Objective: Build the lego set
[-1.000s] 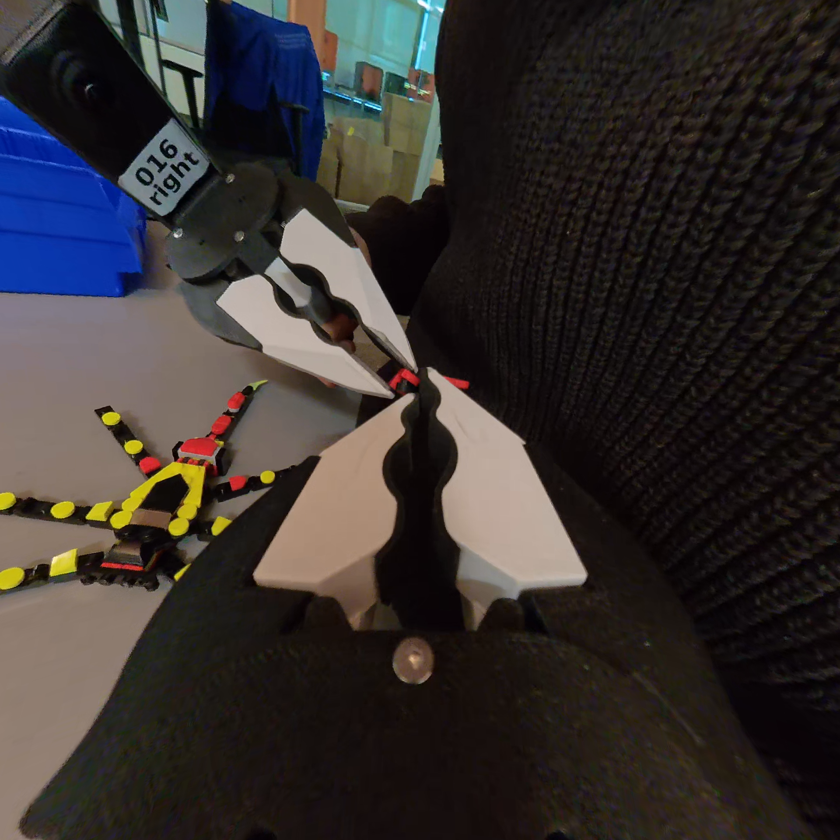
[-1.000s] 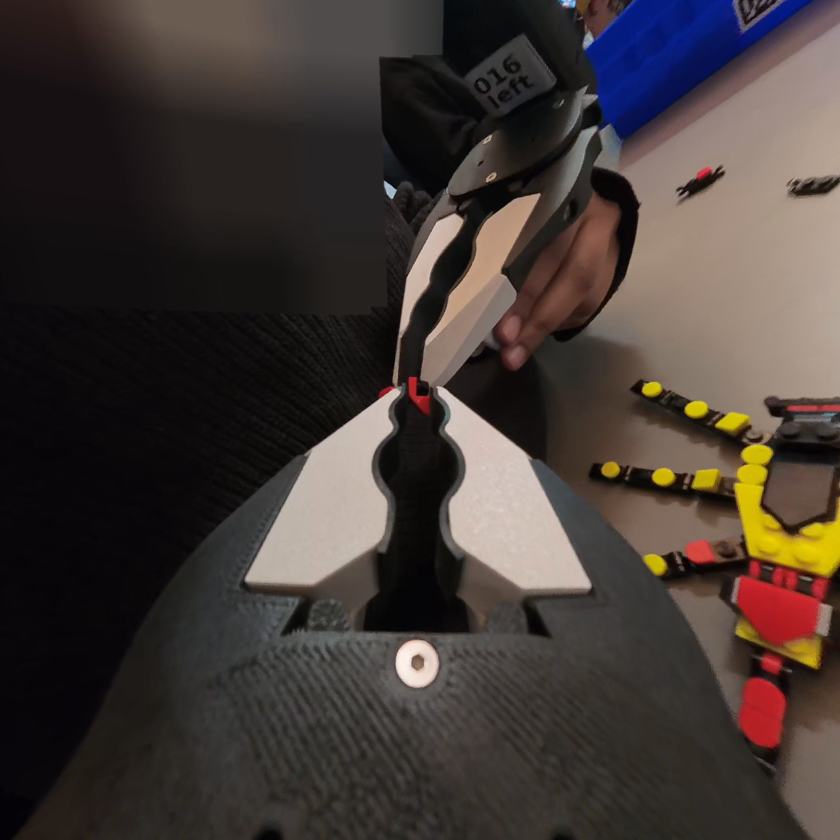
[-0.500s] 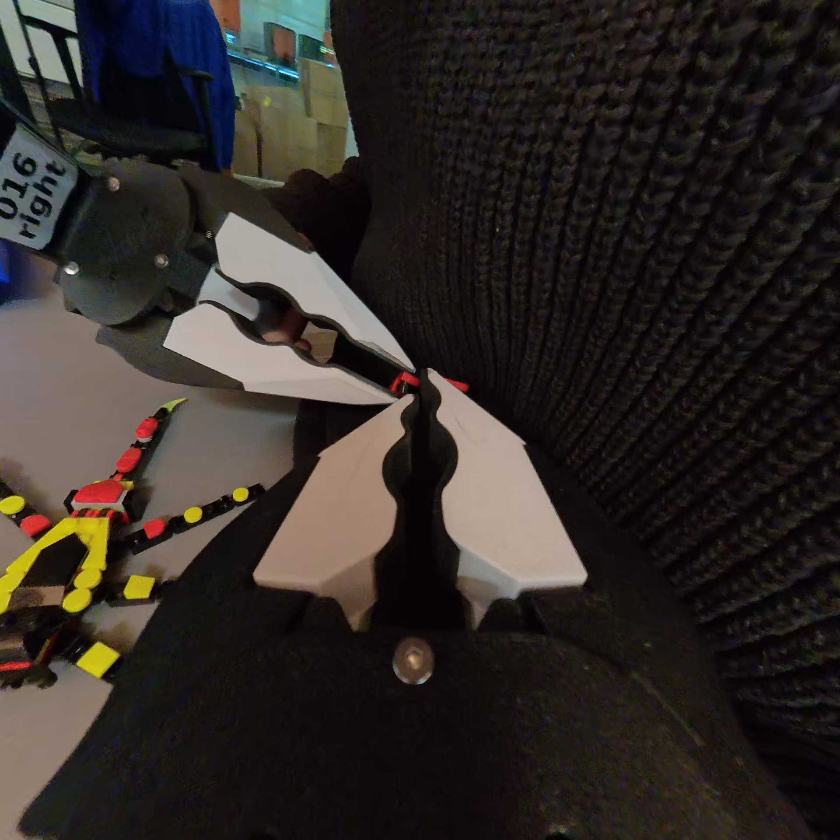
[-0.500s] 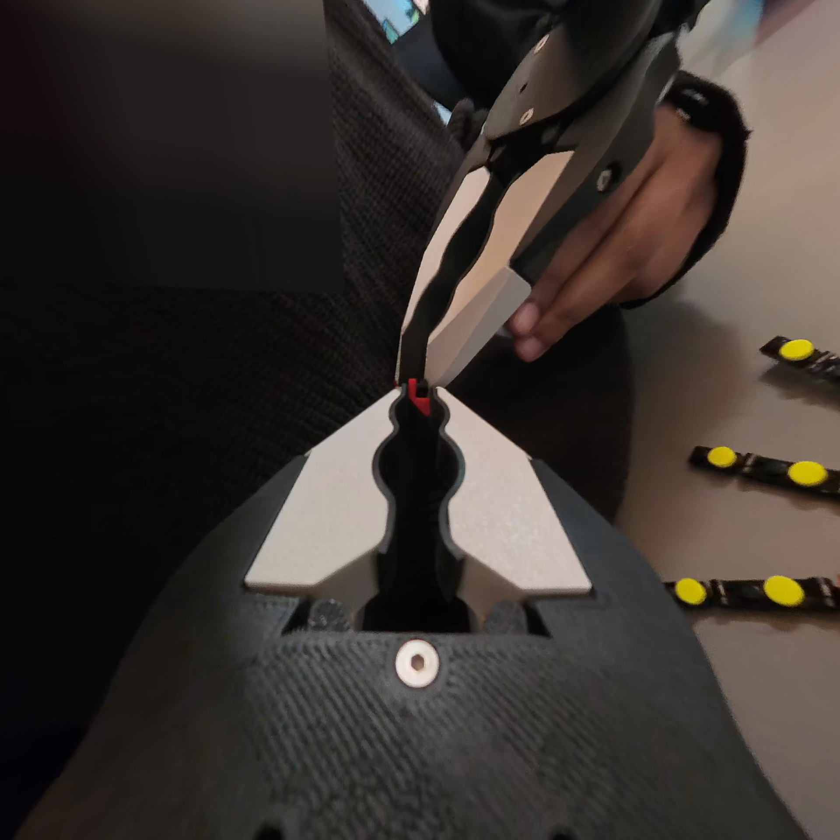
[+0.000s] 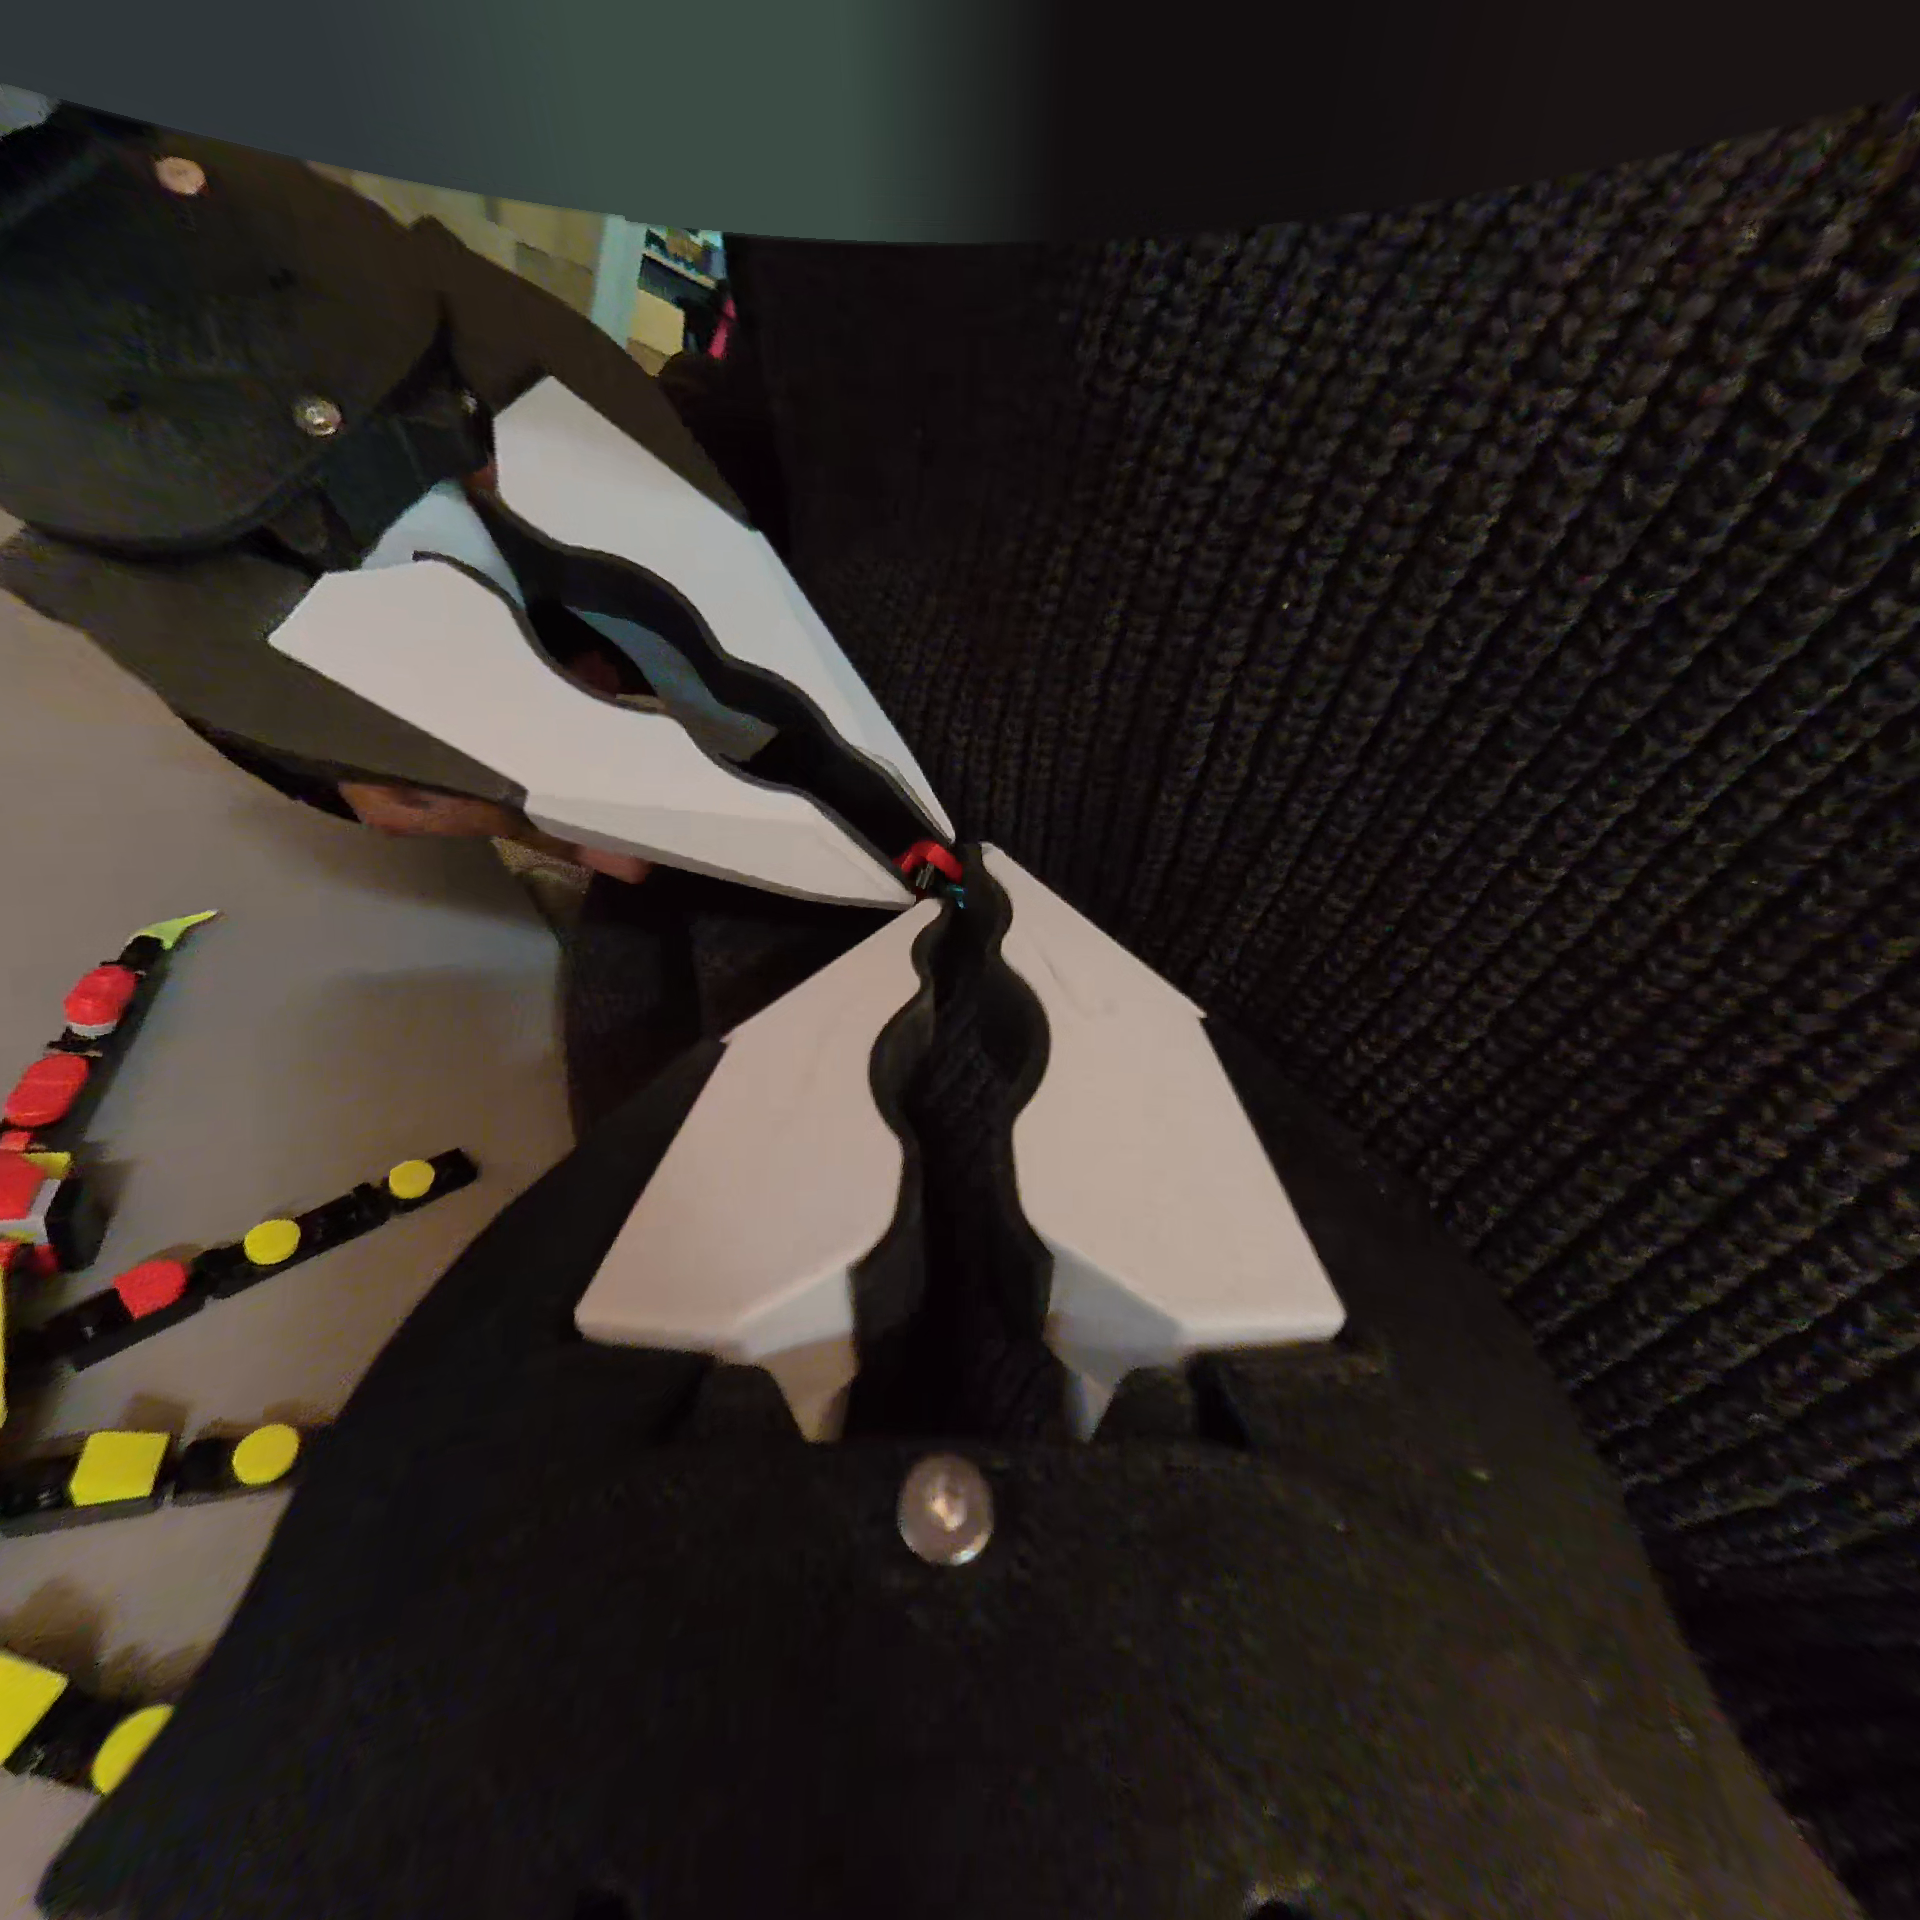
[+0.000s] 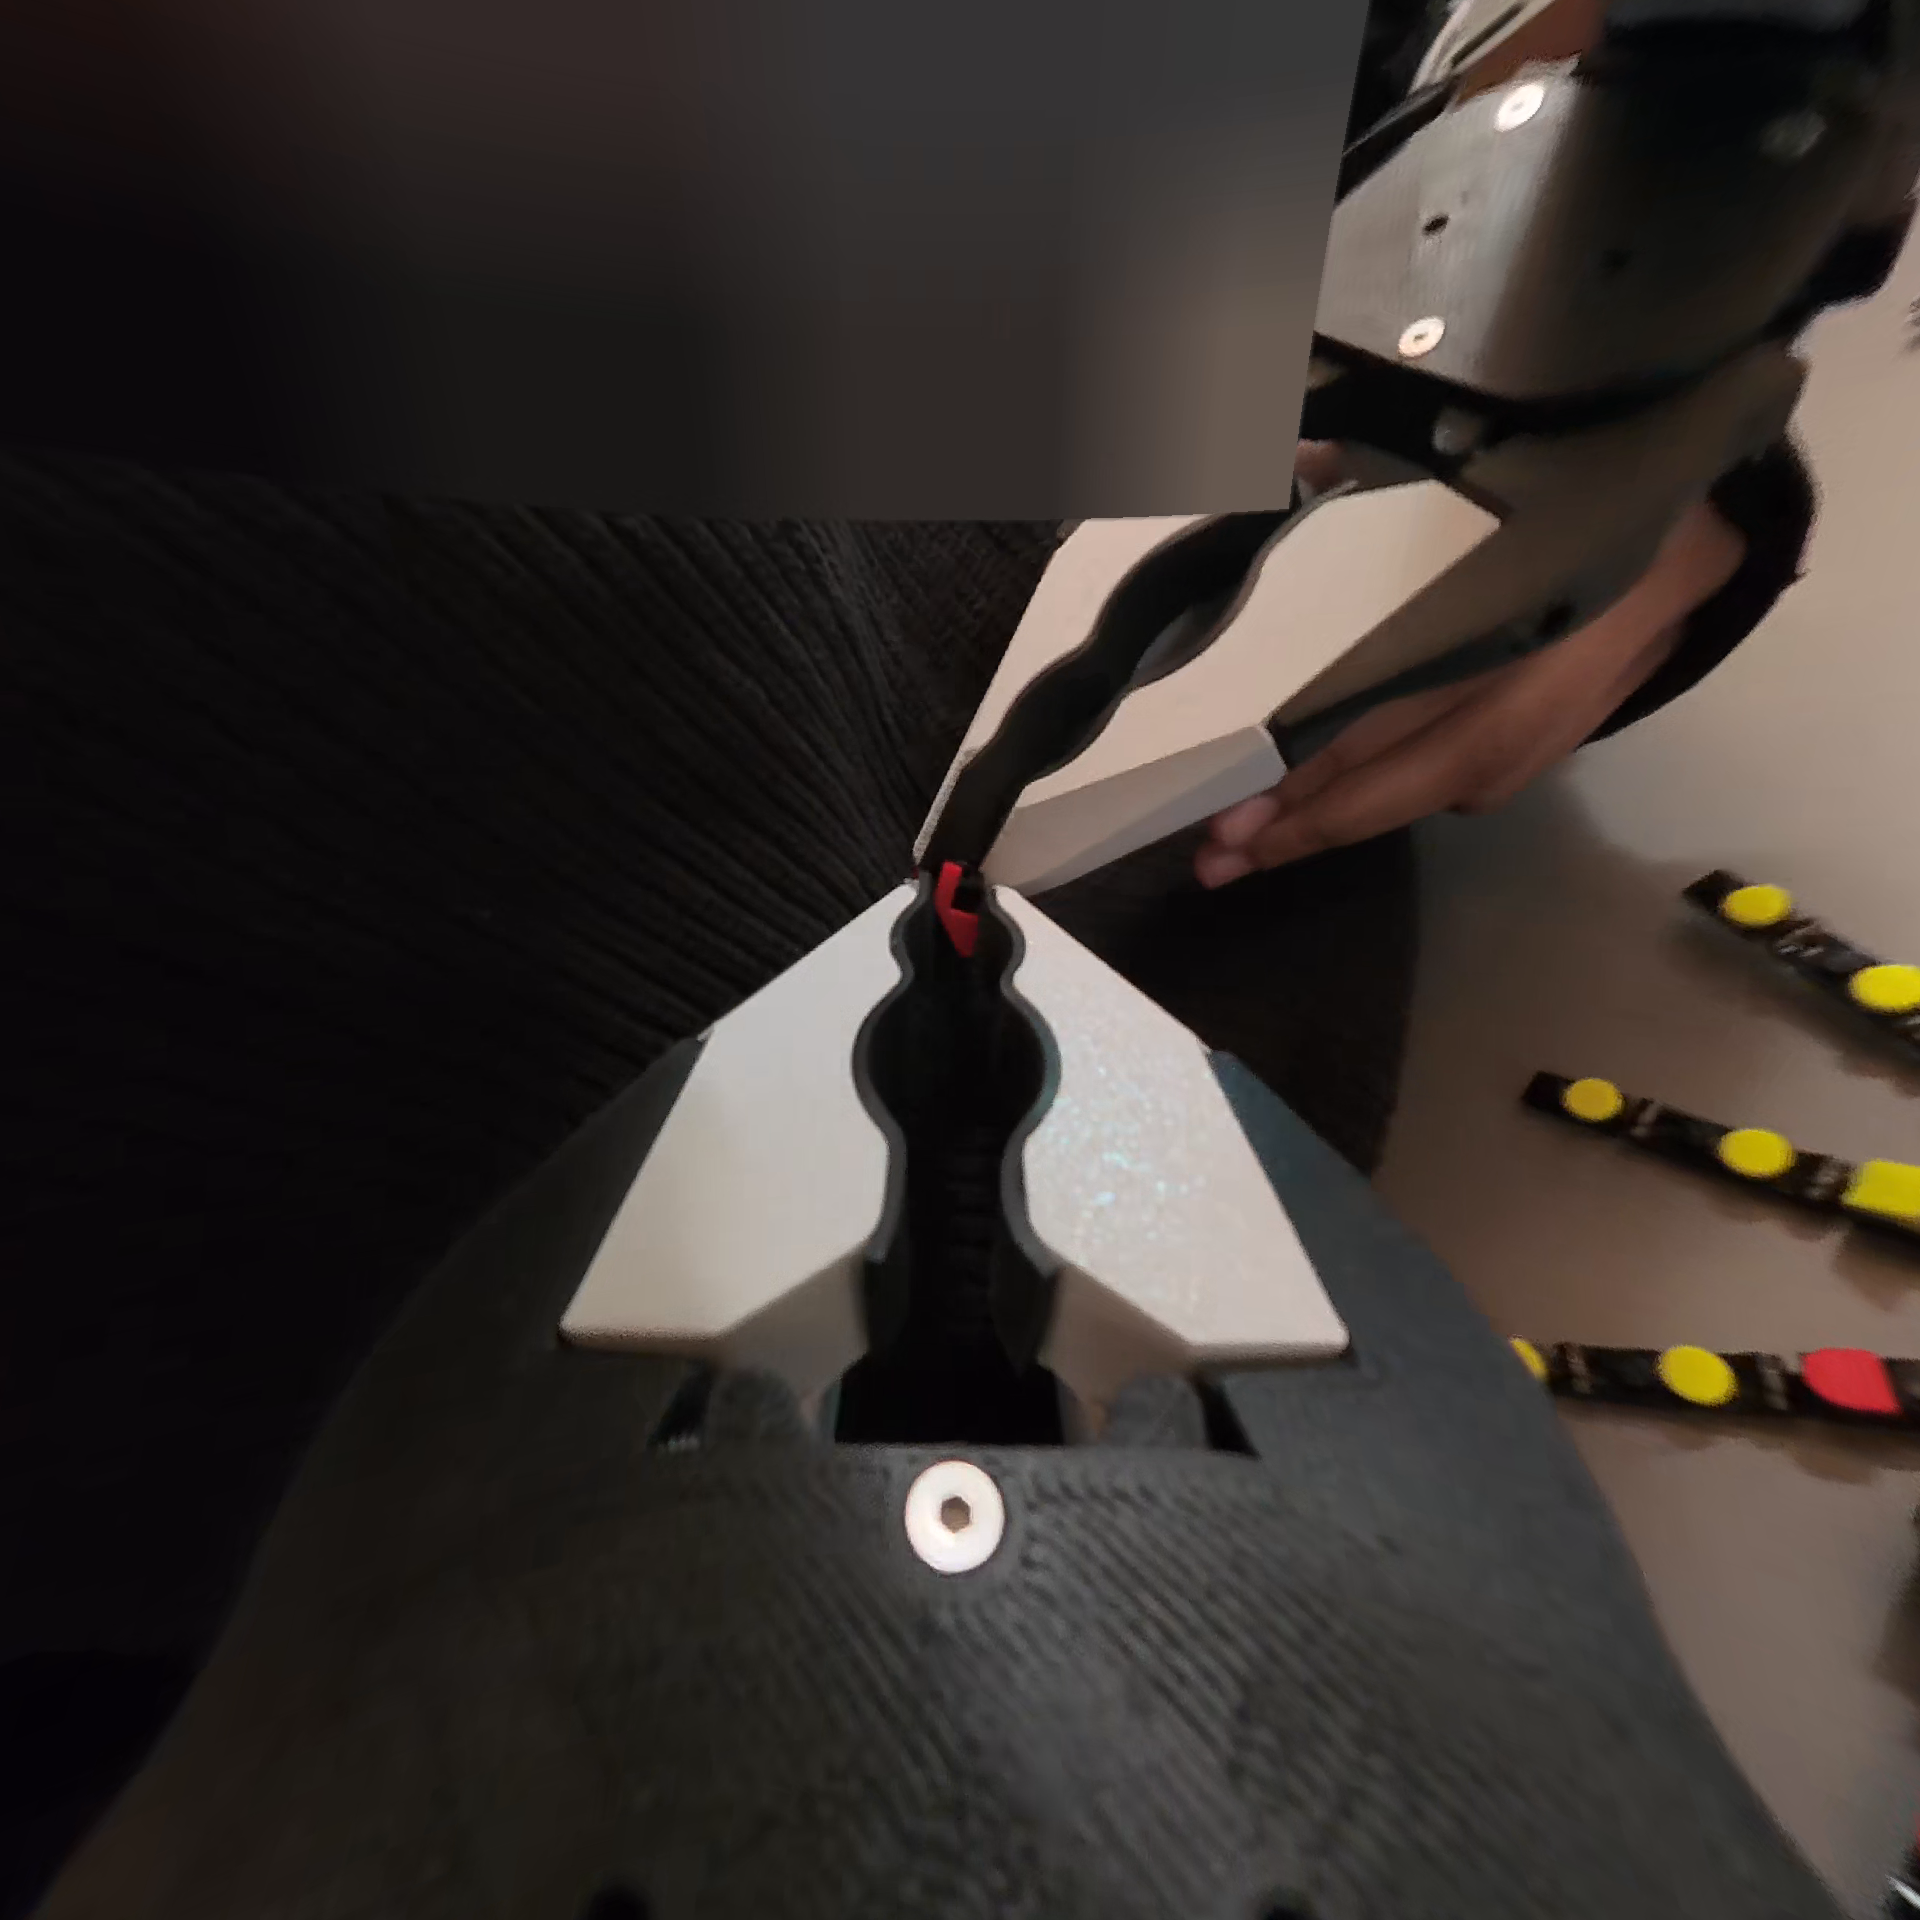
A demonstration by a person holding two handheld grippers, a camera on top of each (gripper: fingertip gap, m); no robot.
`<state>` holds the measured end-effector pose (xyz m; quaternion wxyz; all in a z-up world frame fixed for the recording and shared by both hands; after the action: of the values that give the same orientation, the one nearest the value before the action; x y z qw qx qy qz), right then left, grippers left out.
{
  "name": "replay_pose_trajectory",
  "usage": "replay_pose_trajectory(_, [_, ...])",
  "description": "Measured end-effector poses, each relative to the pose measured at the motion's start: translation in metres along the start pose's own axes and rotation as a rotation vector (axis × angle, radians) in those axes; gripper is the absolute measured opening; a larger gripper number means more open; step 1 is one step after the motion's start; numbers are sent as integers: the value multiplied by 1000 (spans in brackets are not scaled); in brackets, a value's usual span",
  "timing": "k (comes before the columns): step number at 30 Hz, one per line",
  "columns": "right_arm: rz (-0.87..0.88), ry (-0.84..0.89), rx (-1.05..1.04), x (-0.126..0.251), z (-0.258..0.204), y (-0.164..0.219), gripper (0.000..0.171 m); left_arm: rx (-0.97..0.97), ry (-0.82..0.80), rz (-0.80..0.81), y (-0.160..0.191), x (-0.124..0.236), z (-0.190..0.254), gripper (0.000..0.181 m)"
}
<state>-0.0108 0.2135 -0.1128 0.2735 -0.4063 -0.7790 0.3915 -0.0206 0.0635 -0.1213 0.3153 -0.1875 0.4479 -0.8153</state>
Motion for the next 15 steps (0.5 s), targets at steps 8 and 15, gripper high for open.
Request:
replay_pose_trajectory(8, [8, 142, 55, 5, 3, -3, 6, 49, -72, 41, 2, 17, -5, 3])
replay_pose_trajectory(15, [7, 247, 97, 11, 5, -6, 6, 94, -146, 86, 4, 25, -11, 4])
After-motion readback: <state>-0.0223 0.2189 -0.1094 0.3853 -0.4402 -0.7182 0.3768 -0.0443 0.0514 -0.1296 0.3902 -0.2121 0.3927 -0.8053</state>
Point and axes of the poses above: each gripper's, where its closed fingertips meet, x back along the fingers, y out of its underside, z = x × y across the jaws, the point moved 10 cm from there along x, back along the fingers, and after that the axes turned 7 degrees about x, right-handed, at the moved point
